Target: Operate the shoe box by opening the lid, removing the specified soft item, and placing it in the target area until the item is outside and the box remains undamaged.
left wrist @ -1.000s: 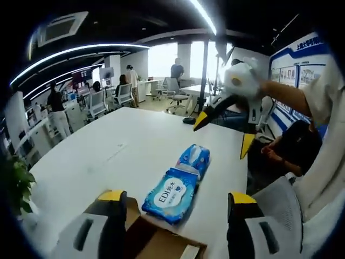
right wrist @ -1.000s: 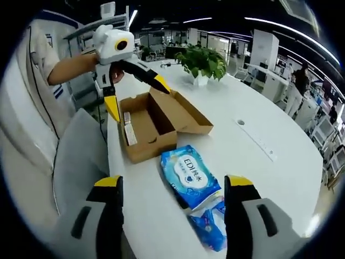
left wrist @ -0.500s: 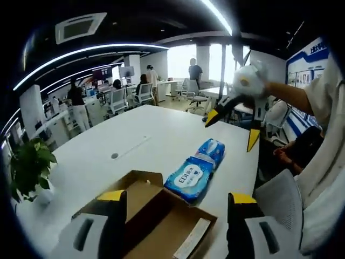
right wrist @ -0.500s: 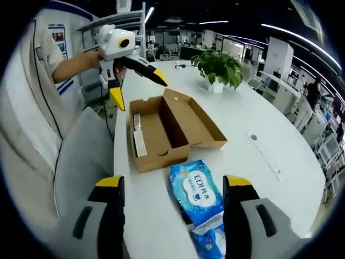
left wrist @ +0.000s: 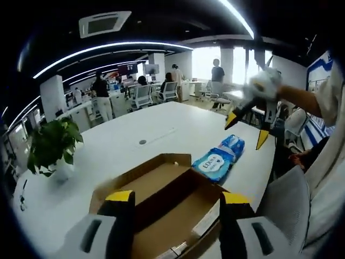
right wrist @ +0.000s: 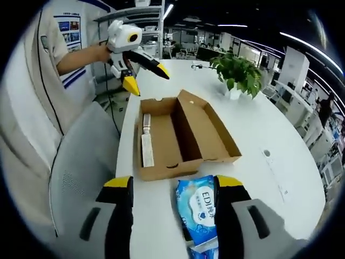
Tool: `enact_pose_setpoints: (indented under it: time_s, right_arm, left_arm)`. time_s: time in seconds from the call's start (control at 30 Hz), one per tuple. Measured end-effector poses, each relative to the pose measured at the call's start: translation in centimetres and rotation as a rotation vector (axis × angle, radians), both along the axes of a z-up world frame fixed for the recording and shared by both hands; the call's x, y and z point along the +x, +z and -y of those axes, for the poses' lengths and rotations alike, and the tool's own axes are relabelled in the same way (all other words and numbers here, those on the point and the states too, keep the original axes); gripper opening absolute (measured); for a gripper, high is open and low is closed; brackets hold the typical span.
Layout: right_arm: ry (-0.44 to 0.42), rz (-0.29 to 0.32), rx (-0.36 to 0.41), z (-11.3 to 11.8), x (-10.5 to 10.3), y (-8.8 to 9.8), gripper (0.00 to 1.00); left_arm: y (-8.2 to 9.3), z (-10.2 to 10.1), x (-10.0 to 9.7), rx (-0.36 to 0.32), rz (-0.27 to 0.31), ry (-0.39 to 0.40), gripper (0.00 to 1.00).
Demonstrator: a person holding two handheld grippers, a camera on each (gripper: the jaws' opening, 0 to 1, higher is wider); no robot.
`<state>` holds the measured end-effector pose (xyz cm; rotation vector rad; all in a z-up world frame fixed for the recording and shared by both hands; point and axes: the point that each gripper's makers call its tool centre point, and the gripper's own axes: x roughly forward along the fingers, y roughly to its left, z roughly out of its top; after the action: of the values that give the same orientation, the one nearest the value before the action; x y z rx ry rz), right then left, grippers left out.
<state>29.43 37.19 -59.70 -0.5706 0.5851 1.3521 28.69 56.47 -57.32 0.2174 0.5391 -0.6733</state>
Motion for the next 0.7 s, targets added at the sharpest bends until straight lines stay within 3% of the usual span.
enact_pose_setpoints:
  time_s: [0.27, 0.7]
  right_arm:
    - [0.057, -0.002, -0.012, -2.6, -0.5, -1.2, 0.52]
    - [0.16, -0.008, -0.069, -5.8, -1.3, -4.3, 0.44]
  left_arm:
    - [-1.7, -4.2, -0.6, 0.011, -0.013, 0.105, 0.54]
    - [-5.7, -8.6, -2.0, 0.051, -0.097, 0.225, 0.46]
